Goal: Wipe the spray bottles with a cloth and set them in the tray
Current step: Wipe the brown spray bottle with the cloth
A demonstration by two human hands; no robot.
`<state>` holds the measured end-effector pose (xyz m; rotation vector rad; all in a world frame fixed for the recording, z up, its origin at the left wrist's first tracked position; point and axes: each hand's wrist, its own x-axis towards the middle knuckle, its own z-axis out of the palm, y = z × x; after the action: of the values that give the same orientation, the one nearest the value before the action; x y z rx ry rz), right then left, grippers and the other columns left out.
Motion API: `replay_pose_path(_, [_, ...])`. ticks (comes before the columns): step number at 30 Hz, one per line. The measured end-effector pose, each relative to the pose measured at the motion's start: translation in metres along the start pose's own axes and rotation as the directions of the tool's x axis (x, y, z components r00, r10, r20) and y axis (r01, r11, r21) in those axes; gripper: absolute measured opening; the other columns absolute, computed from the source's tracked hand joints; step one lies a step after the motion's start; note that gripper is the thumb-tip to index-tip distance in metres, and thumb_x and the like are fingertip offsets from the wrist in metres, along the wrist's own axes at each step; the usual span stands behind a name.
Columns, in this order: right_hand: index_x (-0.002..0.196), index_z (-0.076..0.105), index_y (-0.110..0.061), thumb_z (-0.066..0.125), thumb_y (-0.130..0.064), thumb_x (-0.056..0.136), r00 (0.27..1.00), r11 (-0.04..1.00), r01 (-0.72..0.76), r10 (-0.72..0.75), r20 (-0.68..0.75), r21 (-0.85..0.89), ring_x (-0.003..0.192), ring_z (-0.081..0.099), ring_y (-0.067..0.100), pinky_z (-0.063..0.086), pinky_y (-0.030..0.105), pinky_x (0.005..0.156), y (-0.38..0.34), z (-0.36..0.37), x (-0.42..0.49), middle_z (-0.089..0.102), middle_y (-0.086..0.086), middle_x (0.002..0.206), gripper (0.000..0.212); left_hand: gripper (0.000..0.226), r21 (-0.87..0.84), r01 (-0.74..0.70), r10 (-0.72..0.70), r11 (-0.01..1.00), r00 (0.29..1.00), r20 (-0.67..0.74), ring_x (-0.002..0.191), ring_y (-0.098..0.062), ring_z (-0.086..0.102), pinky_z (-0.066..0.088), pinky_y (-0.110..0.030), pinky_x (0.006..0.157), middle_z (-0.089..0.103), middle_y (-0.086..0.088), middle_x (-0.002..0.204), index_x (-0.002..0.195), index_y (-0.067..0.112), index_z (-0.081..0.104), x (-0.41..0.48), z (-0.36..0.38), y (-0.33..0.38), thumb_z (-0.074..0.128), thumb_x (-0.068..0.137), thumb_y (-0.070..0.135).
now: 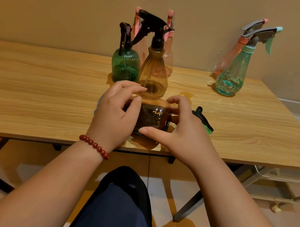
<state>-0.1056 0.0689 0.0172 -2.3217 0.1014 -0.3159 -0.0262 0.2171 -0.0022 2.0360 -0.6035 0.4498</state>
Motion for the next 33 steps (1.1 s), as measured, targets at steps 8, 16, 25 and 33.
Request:
replay_pose_path(8, [0.137, 0.041, -0.039, 0.078, -0.052, 0.066, 0.970, 0.989, -0.023, 0.058, -0.237, 0.148, 0.114, 0.050, 0.005, 0.050, 0.029, 0.094, 0.011, 0.011, -0.007, 0.050, -0.013, 0.128, 0.080, 0.040, -0.024, 0.204, -0.206, 0.979, 0.965, -0.163, 0.061, -0.007, 0.055, 0.043, -0.013, 0.054, 0.062, -0.003, 0.069, 0.072, 0.012, 0.061, -0.021, -0.018, 0.009, 0.049, 0.092, 0.045])
replay_pose_path(16, [0.129, 0.039, -0.041, 0.081, -0.040, 0.067, 0.933, 0.933, 0.115, 0.017, -0.360, 0.340, 0.115, 0.054, 0.000, 0.048, 0.019, 0.093, 0.011, 0.011, -0.021, 0.050, -0.019, 0.125, 0.074, 0.035, -0.528, 0.629, -0.476, 0.571, 0.777, 0.411, 0.101, -0.017, 0.069, 0.055, -0.043, 0.090, 0.071, -0.001, 0.110, 0.105, 0.028, 0.063, -0.017, -0.009, 0.043, 0.052, 0.088, 0.056])
replay_pose_path(25, [0.143, 0.023, -0.048, 0.070, -0.065, 0.056, 0.977, 0.983, 0.030, 0.009, -0.212, 0.181, 0.107, 0.038, -0.018, 0.034, -0.003, 0.079, 0.019, -0.003, -0.019, 0.035, -0.023, 0.126, 0.100, 0.039, -0.456, 0.369, -0.265, 0.810, 0.924, 0.277, 0.102, 0.000, 0.064, 0.054, -0.031, 0.090, 0.069, 0.015, 0.107, 0.109, 0.040, 0.057, 0.001, 0.003, 0.049, 0.077, 0.077, 0.030])
replay_pose_path(33, [0.144, 0.039, -0.029, 0.049, -0.058, 0.088, 0.985, 0.978, -0.024, -0.012, -0.171, -0.208, 0.134, 0.031, 0.003, 0.027, 0.020, 0.104, 0.040, -0.040, -0.001, 0.038, -0.012, 0.148, 0.064, 0.057, -0.236, 0.221, -0.176, 0.946, 0.964, 0.200, 0.085, 0.023, 0.045, 0.040, -0.002, 0.066, 0.049, 0.032, 0.098, 0.117, 0.045, 0.040, 0.023, 0.017, 0.052, 0.078, 0.077, 0.033])
